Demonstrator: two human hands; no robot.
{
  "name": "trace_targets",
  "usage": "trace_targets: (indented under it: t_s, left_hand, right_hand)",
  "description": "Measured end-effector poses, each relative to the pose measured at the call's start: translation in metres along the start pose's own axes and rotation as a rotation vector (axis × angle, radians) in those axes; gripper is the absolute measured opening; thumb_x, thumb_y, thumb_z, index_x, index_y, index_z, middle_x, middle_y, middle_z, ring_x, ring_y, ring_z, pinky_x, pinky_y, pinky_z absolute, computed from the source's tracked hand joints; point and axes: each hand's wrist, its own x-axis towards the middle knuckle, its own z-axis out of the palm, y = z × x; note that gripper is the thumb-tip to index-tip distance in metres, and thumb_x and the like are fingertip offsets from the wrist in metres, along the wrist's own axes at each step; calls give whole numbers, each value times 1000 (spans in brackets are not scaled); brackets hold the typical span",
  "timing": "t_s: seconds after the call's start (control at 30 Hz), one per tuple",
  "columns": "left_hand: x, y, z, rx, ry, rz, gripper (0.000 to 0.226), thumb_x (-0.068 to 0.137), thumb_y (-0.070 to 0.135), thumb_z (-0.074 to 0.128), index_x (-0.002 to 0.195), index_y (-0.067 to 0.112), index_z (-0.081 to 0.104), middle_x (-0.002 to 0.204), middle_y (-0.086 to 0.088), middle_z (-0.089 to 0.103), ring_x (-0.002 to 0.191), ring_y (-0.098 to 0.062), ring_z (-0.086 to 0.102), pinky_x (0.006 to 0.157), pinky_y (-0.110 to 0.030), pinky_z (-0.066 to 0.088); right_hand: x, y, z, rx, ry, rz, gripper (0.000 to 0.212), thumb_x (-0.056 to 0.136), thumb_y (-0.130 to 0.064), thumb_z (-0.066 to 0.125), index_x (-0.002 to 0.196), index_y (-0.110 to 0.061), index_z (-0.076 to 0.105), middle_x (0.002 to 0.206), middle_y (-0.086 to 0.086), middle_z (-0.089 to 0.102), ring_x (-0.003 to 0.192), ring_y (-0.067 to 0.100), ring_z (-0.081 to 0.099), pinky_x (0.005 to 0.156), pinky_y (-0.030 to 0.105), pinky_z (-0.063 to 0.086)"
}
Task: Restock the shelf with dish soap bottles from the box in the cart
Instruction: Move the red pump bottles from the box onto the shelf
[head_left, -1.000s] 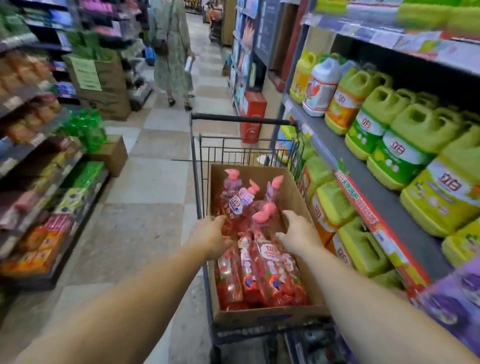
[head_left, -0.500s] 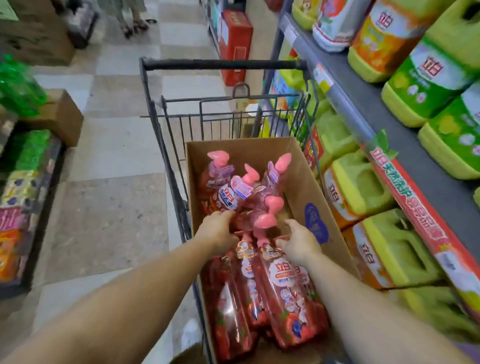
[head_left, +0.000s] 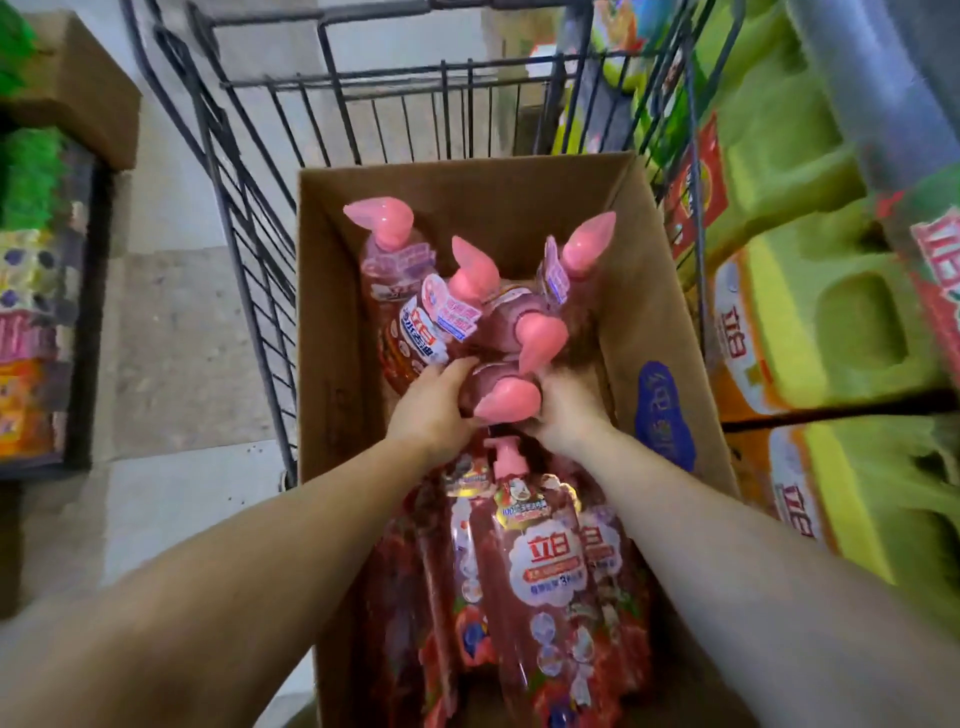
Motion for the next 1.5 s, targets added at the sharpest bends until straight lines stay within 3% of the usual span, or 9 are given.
trace_targets:
  t_s: [0.23, 0.43, 0.63, 0.73, 0.9, 1.03, 1.2, 1.3, 1.5]
  left_hand:
    - [10, 11, 1, -57, 58, -26, 72, 75, 25, 73, 140, 31, 43, 132, -11, 47, 123, -32, 46, 102, -34, 40]
    - [6, 10, -11, -207, 25, 75, 67, 57, 52, 61, 122, 34, 57, 116, -3, 64, 104, -27, 64, 90, -41, 55]
    - [-16, 39, -54, -315, 21, 245, 54, 74, 14, 82, 122, 11, 57, 110, -1, 67, 101, -20, 66, 91, -27, 53]
    - [-34, 40, -70, -393, -82, 274, 71, 76, 4, 80, 137, 14, 44, 110, 6, 62, 98, -7, 61, 78, -5, 49]
    - [-71, 30, -85, -453, -283, 341, 69, 68, -4, 83, 127, 5, 49, 103, -3, 71, 91, -13, 68, 88, -28, 56]
    - [-115, 33, -97, -431, -507, 473, 52, 67, -6, 82, 113, 3, 61, 103, -16, 73, 97, -29, 70, 85, -39, 58]
    - [-165, 49, -100, -397, -683, 562, 46, 74, -9, 76, 116, 3, 61, 96, -7, 75, 84, -17, 71, 68, -24, 55]
    - [-195, 69, -88, -360, -721, 607, 54, 68, 10, 87, 116, 9, 62, 108, -14, 73, 101, -30, 69, 87, -43, 57]
    - [-282, 115, -44, -261, -924, 649, 47, 68, 7, 86, 109, 3, 64, 87, -9, 74, 76, -18, 66, 60, -24, 49]
  right_hand:
    - [24, 3, -11, 77, -12, -117, 72, 70, -22, 82, 135, -17, 51, 128, 11, 59, 119, 29, 56, 101, 37, 44]
    - [0, 1, -22, 271, 83, -141, 65, 60, -39, 86, 119, -30, 60, 108, -3, 70, 100, 18, 65, 89, 36, 53]
    - [-48, -23, -62, 428, 272, -139, 51, 62, -25, 90, 108, -23, 67, 98, -5, 72, 93, 14, 67, 86, 31, 53]
    - [-83, -42, -81, 508, 369, -130, 47, 61, -26, 90, 101, -26, 66, 96, -5, 72, 91, 14, 67, 86, 31, 53]
    - [-162, -82, -105, 678, 454, -78, 41, 62, -29, 89, 98, -23, 69, 96, -4, 75, 91, 7, 69, 90, 29, 53]
    - [-234, -110, -105, 698, 533, -76, 28, 79, -13, 78, 101, -23, 63, 84, -17, 65, 61, -16, 60, 58, 6, 46]
    - [-306, -124, -96, 724, 659, 48, 53, 74, -36, 80, 122, -28, 59, 100, -9, 65, 90, 17, 70, 73, 49, 60]
    - [-355, -124, -90, 692, 785, 66, 55, 76, -35, 80, 125, -29, 57, 108, -8, 66, 92, 11, 65, 65, 33, 56]
    - [-476, -97, -58, 750, 925, 192, 31, 77, -18, 81, 96, -27, 59, 92, -16, 66, 80, 1, 64, 63, 23, 55]
